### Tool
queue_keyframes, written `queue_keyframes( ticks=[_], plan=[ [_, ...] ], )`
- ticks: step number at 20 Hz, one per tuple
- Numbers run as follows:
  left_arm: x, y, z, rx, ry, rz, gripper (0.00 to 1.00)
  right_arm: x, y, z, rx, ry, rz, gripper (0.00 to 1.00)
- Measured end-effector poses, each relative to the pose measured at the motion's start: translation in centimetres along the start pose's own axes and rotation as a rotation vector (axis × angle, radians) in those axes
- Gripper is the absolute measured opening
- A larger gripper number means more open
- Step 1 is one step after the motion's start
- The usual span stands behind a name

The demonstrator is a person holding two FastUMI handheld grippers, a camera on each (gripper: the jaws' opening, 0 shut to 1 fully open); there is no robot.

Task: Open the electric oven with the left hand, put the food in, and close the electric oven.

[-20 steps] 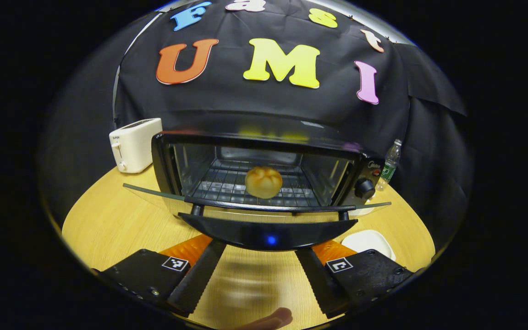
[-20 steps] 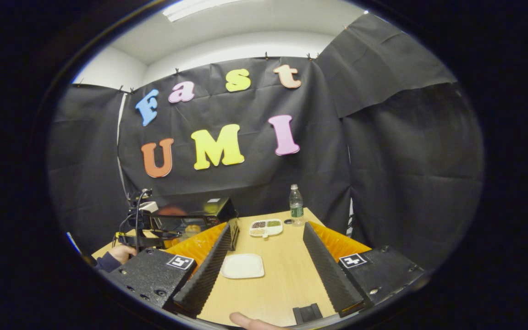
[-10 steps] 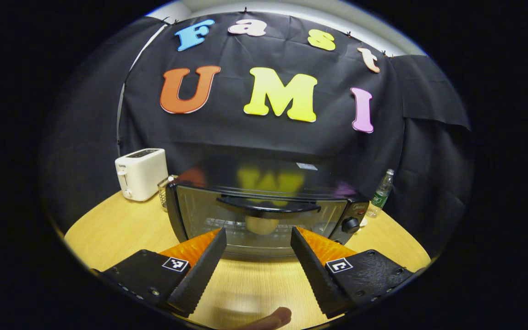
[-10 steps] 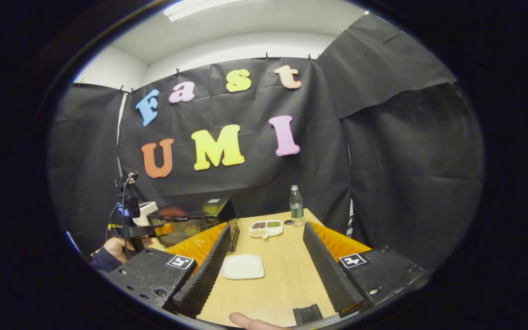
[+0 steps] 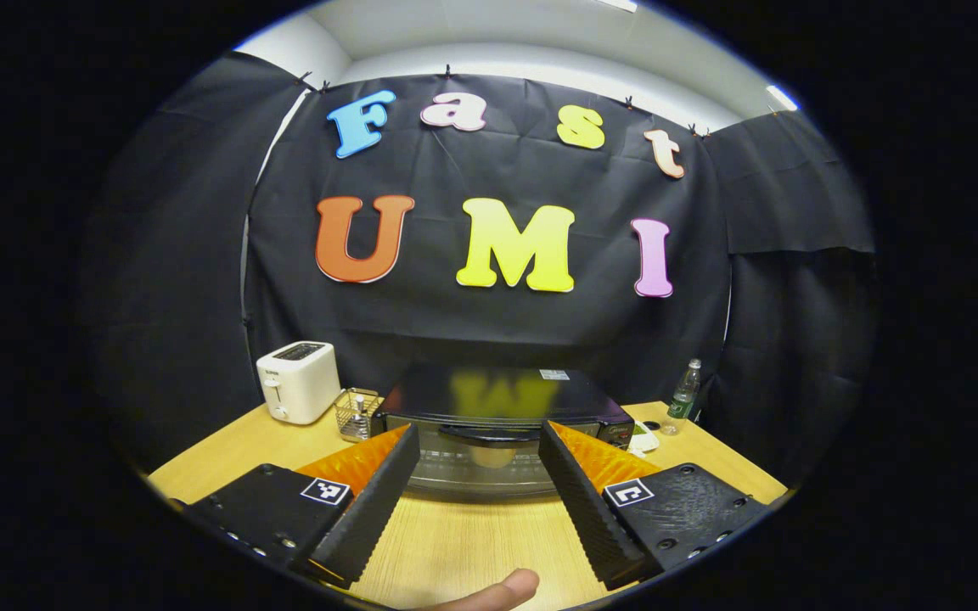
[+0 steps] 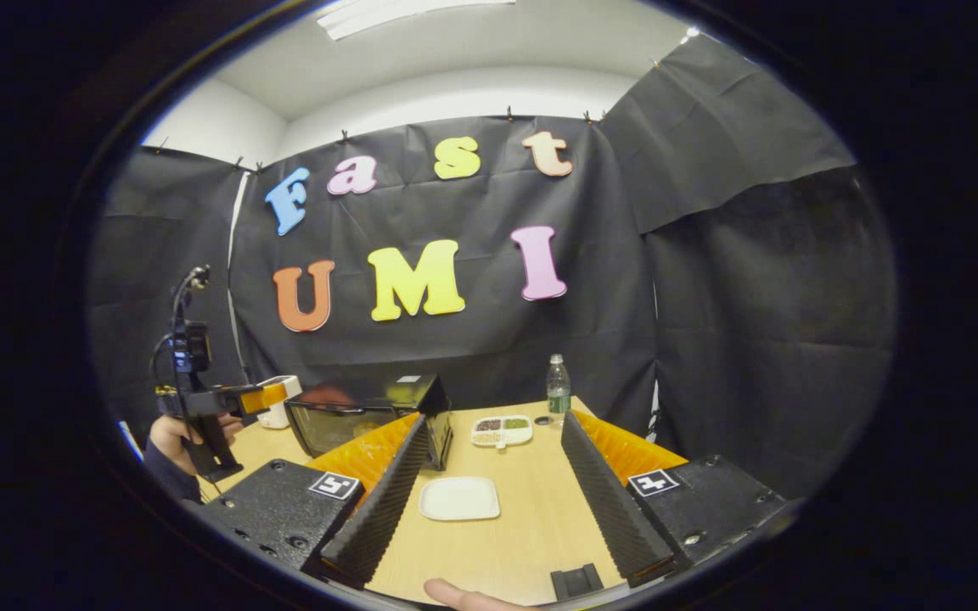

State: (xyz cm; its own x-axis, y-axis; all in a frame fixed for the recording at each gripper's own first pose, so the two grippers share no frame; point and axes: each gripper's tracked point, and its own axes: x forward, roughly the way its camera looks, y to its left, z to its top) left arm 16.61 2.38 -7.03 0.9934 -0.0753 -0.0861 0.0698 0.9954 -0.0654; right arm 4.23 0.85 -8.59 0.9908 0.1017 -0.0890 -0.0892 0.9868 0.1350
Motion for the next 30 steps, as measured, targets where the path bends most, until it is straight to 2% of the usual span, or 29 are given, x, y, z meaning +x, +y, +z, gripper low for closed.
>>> queue_keyframes(
  ticks=[4, 11, 15, 18, 22, 30],
  plan=[
    [-5.9, 0.7, 2.1, 0.044, -0.025, 0.046, 0.93, -0.7, 1.1, 0.3, -0.008, -0.010, 0.020, 0.96],
    [-13.5, -1.3, 3.2, 0.123, -0.077, 0.019, 0.93, -1.5, 1.5, 1.4, -0.037, -0.041, 0.009, 0.96],
    [-16.5, -1.9, 2.4, 0.090, -0.102, 0.014, 0.94, -1.7, 2.2, 1.8, -0.052, -0.047, 0.024, 0.96],
    [-17.8, -2.6, 1.8, 0.078, -0.097, -0.015, 0.93, -1.9, 2.1, 2.0, -0.064, -0.054, 0.024, 0.96],
    [-18.6, -2.2, 1.9, 0.127, -0.090, -0.005, 0.95, -2.0, 1.4, 2.0, -0.053, -0.057, 0.012, 0.96],
    [-18.8, -3.0, 1.7, 0.111, -0.084, -0.039, 0.94, -1.9, 0.4, 1.6, -0.042, -0.057, -0.017, 0.96]
  ],
)
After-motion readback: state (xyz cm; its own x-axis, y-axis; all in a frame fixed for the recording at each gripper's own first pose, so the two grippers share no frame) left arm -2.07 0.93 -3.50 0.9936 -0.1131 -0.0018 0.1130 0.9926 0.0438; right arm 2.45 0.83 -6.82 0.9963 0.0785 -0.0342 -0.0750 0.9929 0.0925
